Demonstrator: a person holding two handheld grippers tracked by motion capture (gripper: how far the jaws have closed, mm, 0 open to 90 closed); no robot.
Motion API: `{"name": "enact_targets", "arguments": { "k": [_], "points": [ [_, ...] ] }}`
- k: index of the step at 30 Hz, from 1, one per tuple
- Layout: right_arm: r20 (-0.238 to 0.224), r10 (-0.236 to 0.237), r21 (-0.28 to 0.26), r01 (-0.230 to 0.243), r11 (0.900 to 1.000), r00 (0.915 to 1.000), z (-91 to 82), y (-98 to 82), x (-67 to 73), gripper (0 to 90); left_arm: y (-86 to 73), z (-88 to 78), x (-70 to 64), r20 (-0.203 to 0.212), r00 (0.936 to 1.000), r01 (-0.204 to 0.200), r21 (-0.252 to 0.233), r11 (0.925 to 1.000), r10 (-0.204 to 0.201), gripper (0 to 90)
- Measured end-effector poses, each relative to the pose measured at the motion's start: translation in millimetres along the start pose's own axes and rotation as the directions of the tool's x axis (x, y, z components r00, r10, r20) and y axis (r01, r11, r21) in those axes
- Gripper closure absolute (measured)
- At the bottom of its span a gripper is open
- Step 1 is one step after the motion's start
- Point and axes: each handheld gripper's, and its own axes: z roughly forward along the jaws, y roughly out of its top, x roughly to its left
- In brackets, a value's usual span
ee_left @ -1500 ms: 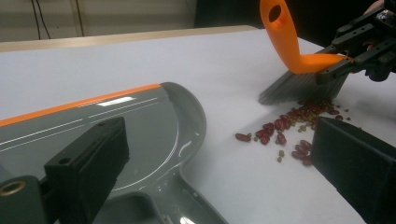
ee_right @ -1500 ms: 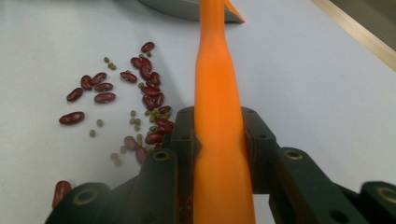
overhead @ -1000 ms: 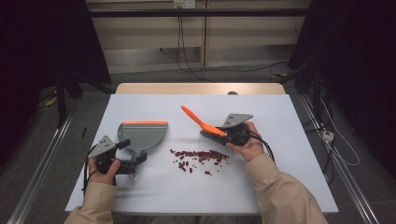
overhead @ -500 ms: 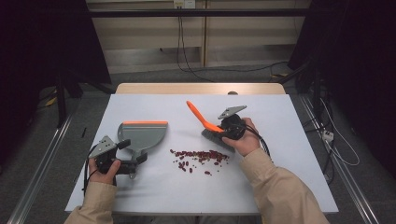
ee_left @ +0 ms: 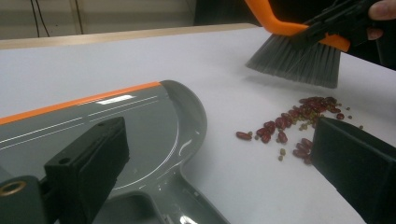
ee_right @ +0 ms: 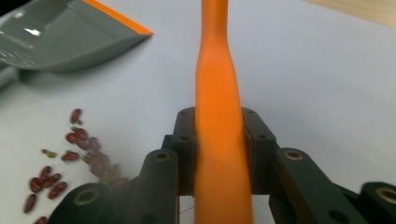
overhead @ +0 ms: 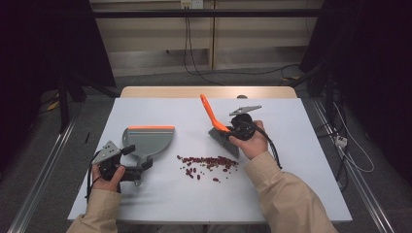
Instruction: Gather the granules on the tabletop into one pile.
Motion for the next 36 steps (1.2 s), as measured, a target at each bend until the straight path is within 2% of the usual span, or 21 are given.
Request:
{"name": "enact_targets", "arguments": {
  "k": [4, 6, 10, 12, 14, 20, 23, 27, 29, 31, 36],
  "points": [
    [-0.028, 0.038, -0.040, -0.039, 0.998, 0.9989, -3.2, 6.0, 13.3, 71.5, 0.3, -0.3, -0.4, -0.002, 1.0000, -0.009, 0.003, 1.0000, 0.009, 4.5],
    [-0.062, 0.084, -0.053, -0.087, 0.995, 0.9945, -3.7, 7.7, 20.4, 71.5, 0.3, -0.4, -0.6, -0.004, 1.0000, -0.007, 0.001, 1.0000, 0.007, 4.5],
    [-0.104, 0.110, -0.075, -0.118, 0.990, 0.9885, 1.3, 8.0, 39.2, 71.5, 0.7, -1.1, -1.1, -0.003, 1.0000, -0.006, -0.003, 1.0000, 0.006, 4.5],
    [-0.127, 0.125, -0.076, -0.135, 0.988, 0.9841, 5.5, 7.2, 48.0, 71.5, 0.8, -1.6, -1.2, -0.003, 1.0000, -0.009, -0.005, 1.0000, 0.009, 4.4],
    [-0.142, 0.120, -0.068, -0.131, 0.989, 0.9826, 11.3, 6.4, 57.4, 71.5, 0.7, -2.0, -1.1, -0.004, 1.0000, -0.007, -0.006, 1.0000, 0.007, 4.5],
    [-0.184, 0.149, -0.050, -0.161, 0.986, 0.9715, 24.9, 2.6, 77.0, 71.5, 0.9, -2.8, -0.8, -0.004, 0.9999, -0.009, -0.008, 0.9999, 0.009, 4.5],
    [-0.211, 0.169, -0.043, -0.182, 0.982, 0.9628, 30.3, 1.0, 84.0, 71.5, 0.8, -2.6, -1.1, -0.002, 1.0000, -0.007, -0.008, 0.9999, 0.007, 4.4],
    [-0.221, 0.180, -0.040, -0.193, 0.980, 0.9586, 34.0, 0.7, 90.9, 71.5, 0.7, -2.1, -1.2, -0.001, 1.0000, -0.010, -0.006, 0.9999, 0.010, 4.5],
    [-0.216, 0.175, -0.046, -0.189, 0.981, 0.9606, 34.7, 1.4, 93.4, 71.5, 0.7, -2.2, -0.9, -0.001, 0.9999, -0.010, -0.006, 0.9999, 0.010, 4.5],
    [-0.221, 0.187, -0.046, -0.202, 0.978, 0.9571, 35.6, 1.8, 94.3, 71.5, 0.7, -2.1, -0.9, -0.002, 1.0000, -0.009, -0.007, 0.9999, 0.009, 4.5],
    [-0.224, 0.189, -0.042, -0.203, 0.978, 0.9562, 40.5, 0.4, 100.6, 71.5, 0.7, -1.9, -1.2, 0.000, 0.9999, -0.013, -0.005, 0.9999, 0.013, 4.5]
  ]
}}
